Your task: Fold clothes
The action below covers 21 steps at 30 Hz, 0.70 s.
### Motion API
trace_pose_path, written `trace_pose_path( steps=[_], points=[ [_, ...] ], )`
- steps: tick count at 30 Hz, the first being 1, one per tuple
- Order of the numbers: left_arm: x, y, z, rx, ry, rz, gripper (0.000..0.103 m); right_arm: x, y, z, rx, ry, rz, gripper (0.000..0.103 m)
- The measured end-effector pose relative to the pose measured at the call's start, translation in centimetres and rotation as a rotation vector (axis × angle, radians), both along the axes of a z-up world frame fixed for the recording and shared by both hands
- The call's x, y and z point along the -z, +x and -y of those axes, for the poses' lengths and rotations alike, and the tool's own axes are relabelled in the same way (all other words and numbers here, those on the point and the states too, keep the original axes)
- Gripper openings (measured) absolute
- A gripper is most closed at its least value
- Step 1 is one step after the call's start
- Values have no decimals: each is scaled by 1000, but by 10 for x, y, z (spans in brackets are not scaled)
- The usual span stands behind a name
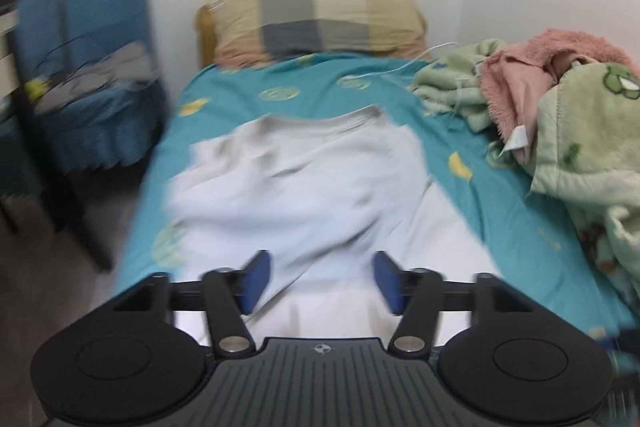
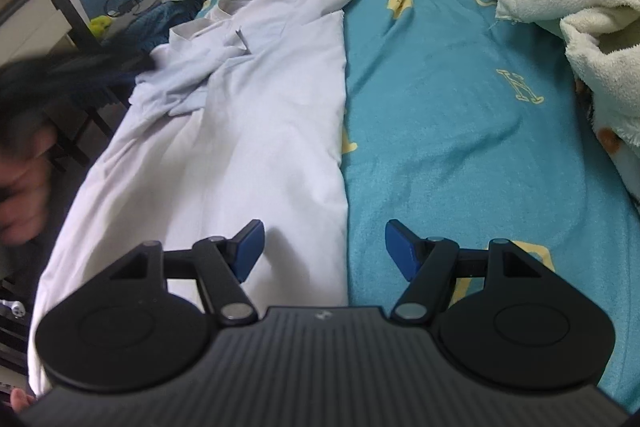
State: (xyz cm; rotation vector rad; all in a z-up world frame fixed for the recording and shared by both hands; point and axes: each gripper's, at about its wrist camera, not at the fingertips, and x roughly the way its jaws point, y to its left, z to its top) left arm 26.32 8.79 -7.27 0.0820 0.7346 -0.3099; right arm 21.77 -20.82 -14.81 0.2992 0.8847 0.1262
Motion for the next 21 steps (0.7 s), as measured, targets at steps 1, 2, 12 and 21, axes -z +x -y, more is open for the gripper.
trace_pose_path(
  steps=[1,2,12,21],
  points=[
    [-8,-11,-21,-11,-10,-25,65,-1,-2,0,-4,6,6,69],
    [-14,-23,-45,-26,-35,-61,67,-3,-3,-1,-8,12,11,69],
    [11,-110,-190,-5,-148,-314,71,-23,-51,-12,-40,53,13,69],
    [85,-147,-238,66,-296,-488,67,-38,-72,-40,-58,7,30,69]
  ],
)
